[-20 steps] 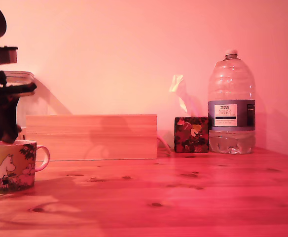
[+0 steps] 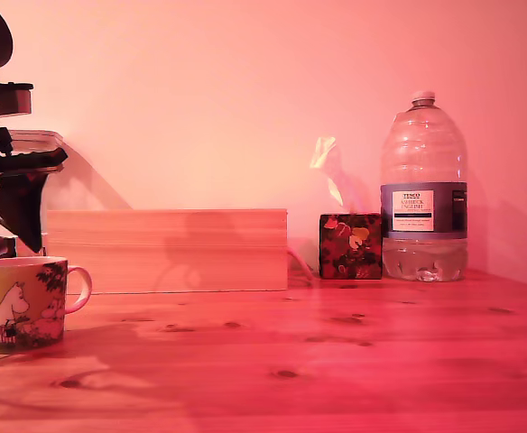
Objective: Pick up the coffee capsules from the table one by one and drop them inside the nearest coffee cup
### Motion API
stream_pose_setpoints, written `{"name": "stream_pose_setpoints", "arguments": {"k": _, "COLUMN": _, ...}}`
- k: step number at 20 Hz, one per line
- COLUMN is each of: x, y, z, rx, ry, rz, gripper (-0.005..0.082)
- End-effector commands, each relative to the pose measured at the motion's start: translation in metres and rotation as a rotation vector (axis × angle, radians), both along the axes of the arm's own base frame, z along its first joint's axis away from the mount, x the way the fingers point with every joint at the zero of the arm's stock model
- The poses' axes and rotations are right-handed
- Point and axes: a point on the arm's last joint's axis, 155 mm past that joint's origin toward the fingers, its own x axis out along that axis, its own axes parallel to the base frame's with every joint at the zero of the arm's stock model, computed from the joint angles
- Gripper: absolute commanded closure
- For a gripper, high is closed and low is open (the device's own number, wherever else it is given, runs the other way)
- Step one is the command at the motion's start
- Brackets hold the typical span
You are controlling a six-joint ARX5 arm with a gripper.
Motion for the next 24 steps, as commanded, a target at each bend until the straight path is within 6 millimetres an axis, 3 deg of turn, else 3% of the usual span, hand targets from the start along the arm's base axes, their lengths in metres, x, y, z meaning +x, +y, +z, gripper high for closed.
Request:
{"name": "stream_pose_setpoints", "arguments": {"k": 1, "x": 0.001, "y": 0.001, "z": 0.022, "rx": -0.006, "ry": -0.064, "rz": 0.001, "gripper": 0.0621}}
{"name": "stream_pose_setpoints", "arguments": {"k": 3, "x": 0.002, "y": 0.001, "z": 0.044, "rx": -0.014, "ry": -0.132, "rz": -0.004, "gripper": 0.0795}}
{"name": "stream_pose_setpoints", "arguments": {"k": 8, "x": -0.006, "y": 0.002, "z": 0.099, "rx": -0.049, "ry": -0.328, "rz": -0.006, "gripper": 0.0789}}
{"name": "stream_pose_setpoints", "arguments": {"k": 12, "x": -0.035, "y": 0.001, "z": 0.124, "rx": -0.093, "ry": -0.518, "rz": -0.027, "gripper": 0.0788}}
{"name": "stream_pose_setpoints", "arguments": {"k": 15, "x": -0.058, "y": 0.005, "z": 0.132, "rx": -0.107, "ry": -0.646, "rz": -0.036, "gripper": 0.0788}}
{"name": "stream_pose_setpoints", "arguments": {"k": 18, "x": -0.08, "y": 0.004, "z": 0.125, "rx": -0.129, "ry": -0.702, "rz": -0.054, "gripper": 0.0788}}
{"name": "stream_pose_setpoints", "arguments": {"k": 24, "x": -0.096, "y": 0.007, "z": 0.125, "rx": -0.139, "ry": -0.786, "rz": -0.055, "gripper": 0.0788}}
